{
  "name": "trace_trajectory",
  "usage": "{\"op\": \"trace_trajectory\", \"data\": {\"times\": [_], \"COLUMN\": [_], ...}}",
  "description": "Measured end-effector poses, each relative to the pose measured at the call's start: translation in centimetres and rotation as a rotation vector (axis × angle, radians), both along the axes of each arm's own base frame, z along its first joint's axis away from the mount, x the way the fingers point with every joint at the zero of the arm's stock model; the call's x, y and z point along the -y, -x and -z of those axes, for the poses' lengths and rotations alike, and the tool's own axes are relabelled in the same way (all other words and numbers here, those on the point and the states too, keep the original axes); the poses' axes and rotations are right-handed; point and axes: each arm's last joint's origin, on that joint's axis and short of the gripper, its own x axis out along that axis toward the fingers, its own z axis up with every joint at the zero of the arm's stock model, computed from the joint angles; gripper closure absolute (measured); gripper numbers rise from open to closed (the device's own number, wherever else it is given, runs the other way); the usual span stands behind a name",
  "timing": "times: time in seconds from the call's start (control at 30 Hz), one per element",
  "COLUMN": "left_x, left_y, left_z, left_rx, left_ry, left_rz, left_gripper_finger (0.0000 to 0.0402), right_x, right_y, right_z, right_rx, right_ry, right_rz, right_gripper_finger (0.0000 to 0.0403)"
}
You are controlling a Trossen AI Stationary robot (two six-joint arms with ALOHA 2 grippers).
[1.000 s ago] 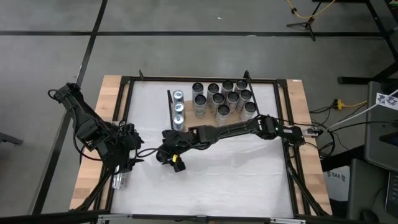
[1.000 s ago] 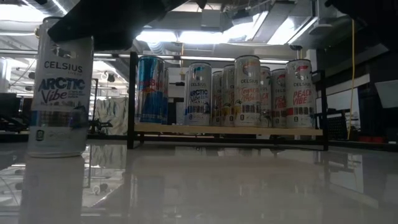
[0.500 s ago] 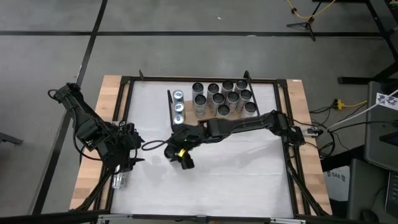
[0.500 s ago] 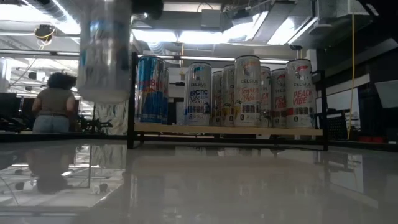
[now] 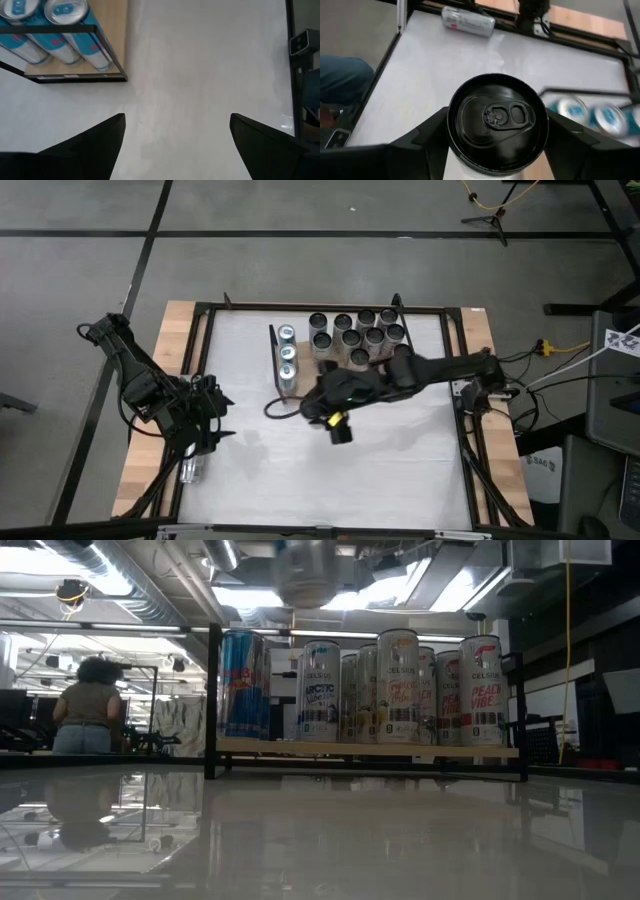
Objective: Place canned beverage on shelf
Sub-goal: Put the white-blue soda can on the shelf aligned with the other white-blue soda can
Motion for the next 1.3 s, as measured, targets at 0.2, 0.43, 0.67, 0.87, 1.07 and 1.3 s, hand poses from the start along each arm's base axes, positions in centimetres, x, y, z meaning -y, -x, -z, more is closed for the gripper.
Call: {"op": "trace_trajectory", "data": {"times": [0.2,0.43,0.67,0.87,1.07,1.3], "left_x": [-0.1,-0.1,-0.2,-0.2,-0.2,-0.2], "left_y": [0.0,-0.1,-0.1,-0.1,-0.2,-0.2], "left_z": [0.0,-0.1,-0.1,-0.1,-0.2,-0.2], "left_rx": [0.017,0.034,0.056,0.059,0.067,0.068], "left_ry": [-0.016,-0.032,-0.053,-0.054,-0.06,-0.06], "left_rz": [-0.011,-0.024,-0.039,-0.041,-0.046,-0.045], "left_gripper_finger": [0.0052,0.0052,0.0052,0.0052,0.0052,0.0052], "right_x": [1.2,2.3,6.6,9.9,11.4,11.4], "right_y": [2.7,3.4,3.9,3.7,3.5,3.6], "right_z": [-0.9,4.1,7.4,8.8,9.9,11.2], "right_rx": [-0.066,-0.047,0.079,0.061,0.086,0.092], "right_ry": [0.045,0.041,-0.024,-0.06,-0.073,-0.018], "right_rz": [0.063,0.111,0.235,0.279,0.307,0.325], "right_gripper_finger": [0.0154,0.0154,0.0154,0.0151,0.015,0.0149]}}
